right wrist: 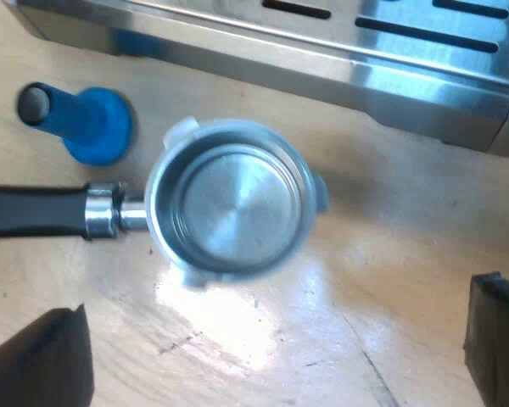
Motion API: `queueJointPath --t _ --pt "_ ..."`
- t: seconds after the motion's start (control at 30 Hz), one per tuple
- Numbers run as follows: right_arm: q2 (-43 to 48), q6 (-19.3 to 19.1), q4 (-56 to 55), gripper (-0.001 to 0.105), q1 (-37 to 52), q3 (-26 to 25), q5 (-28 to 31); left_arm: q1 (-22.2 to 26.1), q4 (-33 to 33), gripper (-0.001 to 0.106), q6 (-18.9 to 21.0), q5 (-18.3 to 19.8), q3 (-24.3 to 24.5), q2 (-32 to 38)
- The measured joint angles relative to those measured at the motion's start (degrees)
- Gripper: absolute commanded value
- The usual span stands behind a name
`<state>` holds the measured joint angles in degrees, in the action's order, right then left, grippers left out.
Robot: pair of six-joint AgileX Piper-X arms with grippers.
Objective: Put the handle in the coffee machine
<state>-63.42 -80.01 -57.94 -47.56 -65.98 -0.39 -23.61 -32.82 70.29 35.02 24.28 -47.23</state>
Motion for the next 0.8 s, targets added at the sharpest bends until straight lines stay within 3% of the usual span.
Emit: queueJointPath --t 0.2,0.3,0.8 --pt "3.8 -0.5 0.0 0.089 0.0 0.0 -0.4 1.8 -1.6 0.0 0.0 0.0 0.0 1.1" --pt "5.7 -0.5 -0.1 0.089 -1.4 0.0 0.4 6.9 -6.1 0.0 -0.1 0.1 -0.1 4.9" --pt "7.4 3.0 3.8 0.089 -24.2 0.0 26.9 19.5 -14.3 0.0 0.0 0.0 0.7 11.2"
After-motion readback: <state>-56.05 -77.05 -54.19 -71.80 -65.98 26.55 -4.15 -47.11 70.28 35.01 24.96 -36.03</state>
